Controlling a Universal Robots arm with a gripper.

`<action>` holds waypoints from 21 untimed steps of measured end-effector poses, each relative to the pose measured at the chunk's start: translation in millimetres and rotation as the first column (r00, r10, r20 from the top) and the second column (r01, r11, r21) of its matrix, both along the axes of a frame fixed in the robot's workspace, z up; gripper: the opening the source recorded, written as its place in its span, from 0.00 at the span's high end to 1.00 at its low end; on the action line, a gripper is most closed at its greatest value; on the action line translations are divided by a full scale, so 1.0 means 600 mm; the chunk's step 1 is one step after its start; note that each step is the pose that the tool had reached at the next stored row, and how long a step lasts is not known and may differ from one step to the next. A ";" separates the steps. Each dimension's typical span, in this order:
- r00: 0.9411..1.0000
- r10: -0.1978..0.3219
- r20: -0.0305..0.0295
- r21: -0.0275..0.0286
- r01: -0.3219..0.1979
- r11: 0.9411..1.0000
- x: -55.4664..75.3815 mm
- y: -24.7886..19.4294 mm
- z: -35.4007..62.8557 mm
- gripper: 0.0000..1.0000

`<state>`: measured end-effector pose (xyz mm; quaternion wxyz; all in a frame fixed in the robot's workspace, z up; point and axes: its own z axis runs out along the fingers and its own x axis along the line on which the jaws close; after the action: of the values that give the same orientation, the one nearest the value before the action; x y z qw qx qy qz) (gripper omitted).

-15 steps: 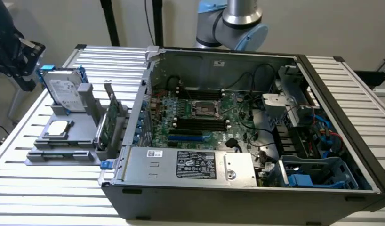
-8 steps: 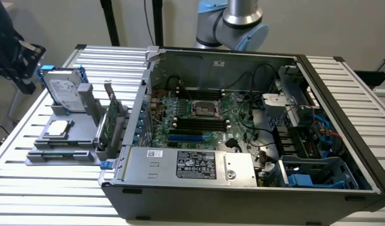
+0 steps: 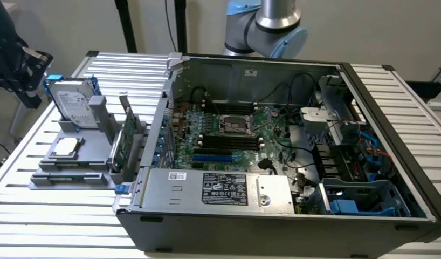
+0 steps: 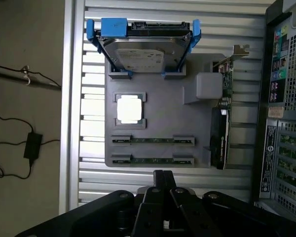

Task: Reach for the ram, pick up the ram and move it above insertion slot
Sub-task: 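Pick up the ram and move it above insertion slot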

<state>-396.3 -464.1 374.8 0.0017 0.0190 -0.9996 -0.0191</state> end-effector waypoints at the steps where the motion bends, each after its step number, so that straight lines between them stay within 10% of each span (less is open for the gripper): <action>1: 1.000 0.000 0.000 0.000 0.000 1.000 0.000 0.0000 0.000 0.89; 13: 0.999 0.052 0.000 0.000 -0.052 0.999 0.000 -0.0004 0.000 0.89; 21: 0.980 0.197 0.000 0.000 -0.197 0.980 0.000 -0.0005 0.000 0.89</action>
<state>-396.1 -464.3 374.8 0.0036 0.1178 -0.9929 -0.0188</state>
